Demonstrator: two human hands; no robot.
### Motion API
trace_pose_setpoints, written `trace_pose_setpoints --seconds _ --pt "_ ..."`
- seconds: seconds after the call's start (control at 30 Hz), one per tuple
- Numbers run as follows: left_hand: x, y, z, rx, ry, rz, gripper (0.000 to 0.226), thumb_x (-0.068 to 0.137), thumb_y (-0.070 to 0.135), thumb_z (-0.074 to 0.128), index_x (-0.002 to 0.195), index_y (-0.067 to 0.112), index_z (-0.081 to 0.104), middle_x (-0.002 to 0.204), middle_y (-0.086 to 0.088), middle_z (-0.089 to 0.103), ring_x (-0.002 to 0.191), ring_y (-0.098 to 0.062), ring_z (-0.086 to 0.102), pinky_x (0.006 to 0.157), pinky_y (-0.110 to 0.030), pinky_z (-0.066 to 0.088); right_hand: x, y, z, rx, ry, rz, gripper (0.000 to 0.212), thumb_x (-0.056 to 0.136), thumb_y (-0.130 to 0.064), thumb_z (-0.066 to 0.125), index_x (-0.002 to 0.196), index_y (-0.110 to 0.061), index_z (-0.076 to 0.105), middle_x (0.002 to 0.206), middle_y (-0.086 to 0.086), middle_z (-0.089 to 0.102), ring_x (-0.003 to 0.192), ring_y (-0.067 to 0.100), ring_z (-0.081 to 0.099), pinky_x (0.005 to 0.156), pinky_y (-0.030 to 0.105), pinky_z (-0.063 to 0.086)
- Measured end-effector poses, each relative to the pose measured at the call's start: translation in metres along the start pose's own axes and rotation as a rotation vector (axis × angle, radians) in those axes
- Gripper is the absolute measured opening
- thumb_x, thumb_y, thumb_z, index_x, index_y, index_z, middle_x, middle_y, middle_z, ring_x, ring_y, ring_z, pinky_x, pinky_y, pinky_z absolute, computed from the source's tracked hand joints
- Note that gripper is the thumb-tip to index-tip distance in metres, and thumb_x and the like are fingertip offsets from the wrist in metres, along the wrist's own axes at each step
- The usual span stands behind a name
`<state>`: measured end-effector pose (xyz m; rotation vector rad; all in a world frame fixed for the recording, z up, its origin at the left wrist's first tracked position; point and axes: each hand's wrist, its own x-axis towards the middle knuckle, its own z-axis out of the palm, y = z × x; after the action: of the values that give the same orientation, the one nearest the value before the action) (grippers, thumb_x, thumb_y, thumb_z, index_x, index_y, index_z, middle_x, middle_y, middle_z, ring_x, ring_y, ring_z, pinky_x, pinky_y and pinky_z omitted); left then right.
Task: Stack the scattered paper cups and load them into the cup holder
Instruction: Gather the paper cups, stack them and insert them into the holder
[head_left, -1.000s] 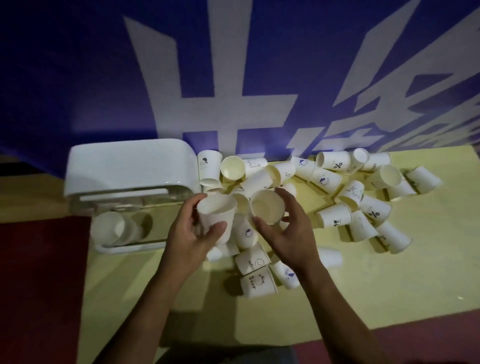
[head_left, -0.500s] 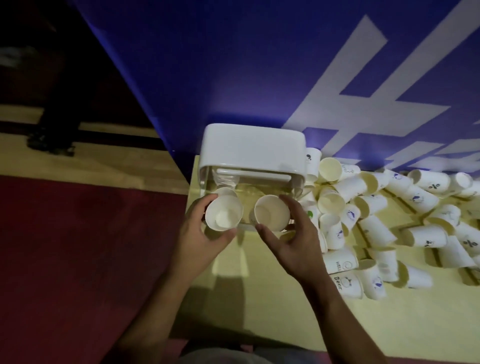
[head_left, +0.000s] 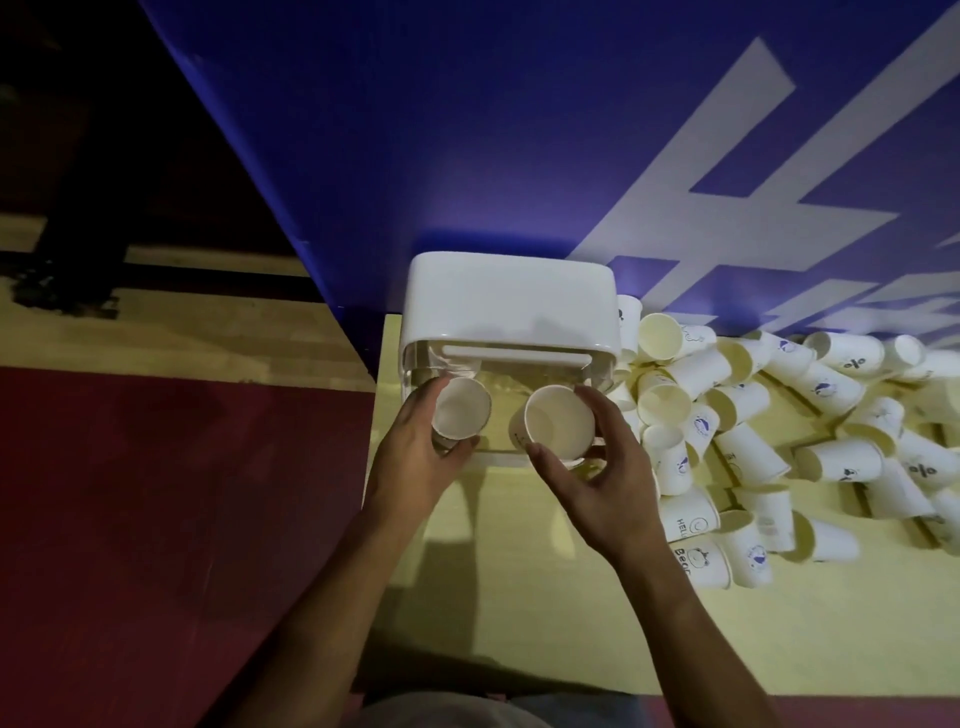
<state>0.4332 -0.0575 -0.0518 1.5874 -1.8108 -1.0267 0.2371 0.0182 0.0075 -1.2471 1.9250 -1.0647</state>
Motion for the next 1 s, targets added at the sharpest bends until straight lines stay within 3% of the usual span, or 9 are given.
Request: trace_pose_setpoints --seconds 0.27,0.43,0.5,0.6,0.7,0.77,0.83,0.93,1.0 --pt "0.006 -0.005 0.007 0.051 -0.028 -0.129 0.071 0.08 0.05 0.082 0.142 0.04 0.048 0.133 0.01 0.065 0.113 -0.018 0.065 0.088 -0.039 0.058 0.003 0.0 0.009 0.005 -0.015 -0.017 0.063 0.079 -0.04 0.085 0.133 -0.033 0.053 0.121 -0.037 0.056 0.109 -0.001 0.06 0.084 0.021 0.053" --pt "0.009 -0.008 0.009 0.065 -0.076 -0.144 0.073 0.078 0.038 0.085 0.141 0.029 0.051 0.131 -0.002 0.068 0.115 -0.021 0.066 0.086 -0.03 0.057 0.008 -0.016 0.027 0.02 -0.026 -0.115 0.07 0.08 -0.039 0.085 0.139 -0.019 0.053 0.13 -0.012 0.063 0.118 0.01 0.061 0.092 0.028 0.054" --pt "0.006 -0.008 0.003 -0.059 -0.115 -0.145 0.067 0.076 0.031 0.082 0.137 0.028 0.055 0.131 -0.005 0.066 0.112 -0.015 0.064 0.083 -0.025 0.052 0.012 -0.023 0.039 0.016 -0.067 -0.139 0.073 0.08 -0.041 0.085 0.141 -0.02 0.051 0.133 -0.011 0.062 0.121 0.01 0.06 0.093 0.032 0.054" --pt "-0.001 -0.016 -0.006 -0.089 -0.115 -0.154 0.075 0.081 0.026 0.079 0.147 0.034 0.042 0.129 0.014 0.065 0.11 0.002 0.062 0.089 -0.023 0.053 0.016 -0.02 0.055 -0.046 -0.136 -0.173 0.075 0.082 -0.045 0.083 0.144 -0.023 0.048 0.138 -0.012 0.059 0.126 0.008 0.057 0.096 0.036 0.054" --pt "-0.008 -0.021 -0.013 -0.198 -0.111 -0.23 0.068 0.089 0.018 0.072 0.149 0.034 0.043 0.127 0.021 0.064 0.109 0.015 0.058 0.086 -0.007 0.047 0.019 -0.014 0.067 -0.116 -0.159 -0.193 0.076 0.081 -0.048 0.082 0.145 -0.023 0.048 0.139 -0.009 0.059 0.125 0.007 0.056 0.101 0.02 0.047" --pt "-0.008 -0.023 -0.014 -0.329 -0.059 -0.273 0.053 0.096 0.029 0.063 0.146 0.034 0.049 0.134 0.018 0.063 0.121 0.007 0.057 0.101 -0.02 0.048 0.021 -0.008 0.075 -0.167 -0.161 -0.205 0.076 0.082 -0.049 0.081 0.145 -0.02 0.05 0.138 -0.006 0.06 0.124 0.007 0.053 0.101 0.008 0.037" --pt "-0.005 -0.02 -0.015 -0.38 -0.004 -0.299 0.037 0.106 0.03 0.05 0.142 0.031 0.056 0.137 0.014 0.063 0.128 -0.002 0.056 0.108 -0.03 0.046 0.024 -0.001 0.084 -0.21 -0.171 -0.2 0.077 0.083 -0.05 0.08 0.146 -0.018 0.049 0.138 -0.002 0.061 0.125 0.01 0.05 0.102 0.017 0.04" --pt "0.0 -0.014 -0.013 -0.351 -0.033 -0.313 0.032 0.109 0.031 0.044 0.136 0.03 0.061 0.116 0.019 0.07 0.111 0.006 0.063 0.091 -0.015 0.049 0.03 0.011 0.095 -0.25 -0.192 -0.176 0.078 0.087 -0.054 0.074 0.15 -0.018 0.045 0.143 -0.001 0.058 0.131 0.013 0.047 0.105 0.031 0.044" --pt "0.005 -0.015 -0.01 -0.266 -0.073 -0.298 0.033 0.108 0.034 0.045 0.138 0.035 0.058 0.112 0.017 0.072 0.105 0.004 0.066 0.088 -0.019 0.051 0.032 0.014 0.098 -0.244 -0.222 -0.127 0.079 0.089 -0.058 0.069 0.154 -0.022 0.04 0.149 -0.002 0.053 0.136 0.016 0.046 0.109 0.034 0.043"
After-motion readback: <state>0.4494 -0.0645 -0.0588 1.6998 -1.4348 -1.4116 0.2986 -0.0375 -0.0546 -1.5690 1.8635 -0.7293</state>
